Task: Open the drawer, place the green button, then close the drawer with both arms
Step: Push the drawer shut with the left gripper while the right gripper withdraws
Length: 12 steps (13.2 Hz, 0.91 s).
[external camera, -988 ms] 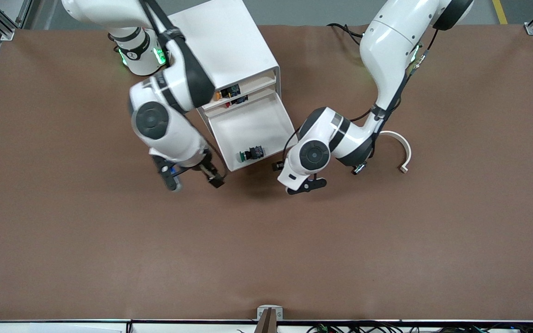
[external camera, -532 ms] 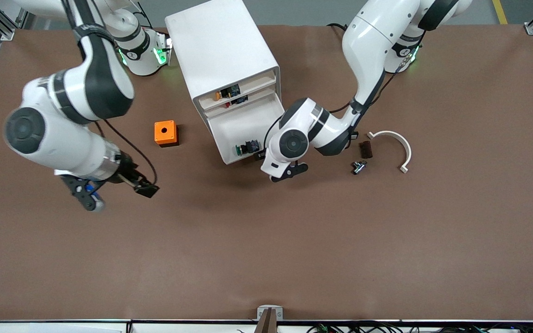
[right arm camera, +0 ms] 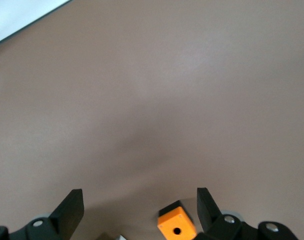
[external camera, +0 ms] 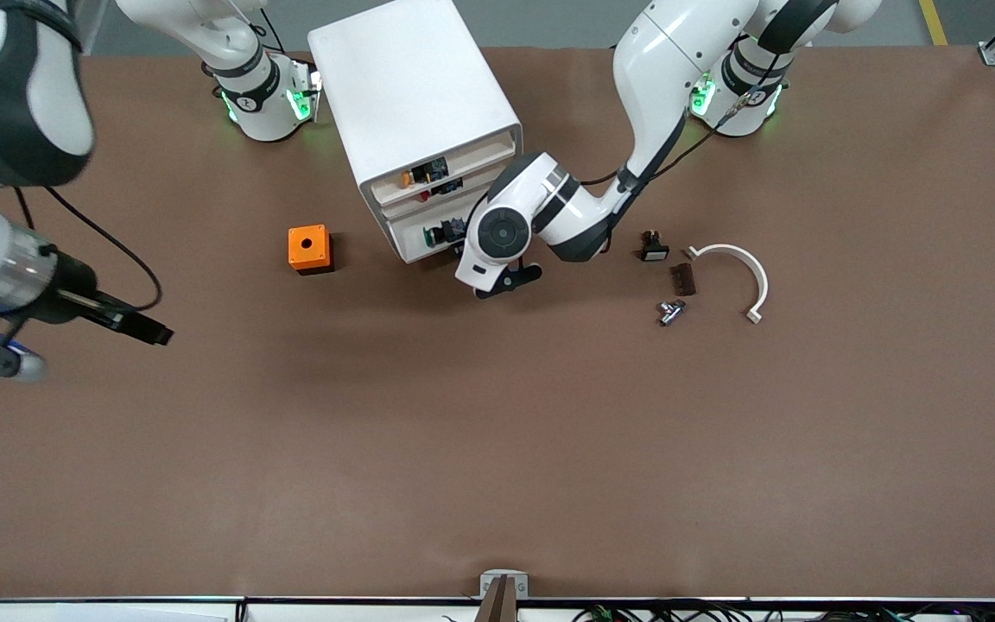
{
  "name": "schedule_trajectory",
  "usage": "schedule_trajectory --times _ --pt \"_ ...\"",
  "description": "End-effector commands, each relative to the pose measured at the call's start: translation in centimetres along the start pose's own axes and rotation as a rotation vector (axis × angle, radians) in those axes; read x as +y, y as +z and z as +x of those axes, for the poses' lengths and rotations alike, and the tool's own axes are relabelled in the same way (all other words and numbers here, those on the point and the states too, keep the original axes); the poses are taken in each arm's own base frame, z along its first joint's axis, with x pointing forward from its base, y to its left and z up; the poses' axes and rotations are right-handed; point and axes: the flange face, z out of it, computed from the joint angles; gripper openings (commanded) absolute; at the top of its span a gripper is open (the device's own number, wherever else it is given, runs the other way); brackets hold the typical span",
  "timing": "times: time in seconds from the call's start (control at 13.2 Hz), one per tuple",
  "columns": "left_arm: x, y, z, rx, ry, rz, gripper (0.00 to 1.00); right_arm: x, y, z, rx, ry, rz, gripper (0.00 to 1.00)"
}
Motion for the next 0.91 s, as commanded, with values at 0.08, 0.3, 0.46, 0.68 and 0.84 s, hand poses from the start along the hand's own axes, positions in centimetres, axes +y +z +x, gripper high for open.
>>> schedule_trajectory --times 0.08,0.3,0.46,0.68,0.84 --pt "0.7 1.2 -2.7 -0.028 -0.020 0.010 1.00 4.7 -4.7 -1.3 0.028 -0.106 0.000 1.00" --pt "1.1 2.6 -3.8 -0.060 -0.026 0.010 1.00 6.4 -7.2 -3.5 0.076 -0.200 -0.056 1.00" --pt "1.1 0.7 -2.5 -0.039 -0.037 -0.016 1.00 7.0 -8.4 -5.1 0.097 -0.224 -0.085 1.00" --pt "0.6 -5.9 3.4 0.011 -0.073 -0.122 1.00 8.0 -10.1 -6.9 0.124 -0.276 -0.093 1.00" --pt "-0.9 -10.4 7.0 0.099 -0.065 -0.155 1.00 8.2 -10.5 -7.2 0.127 -0.273 -0.092 1.00"
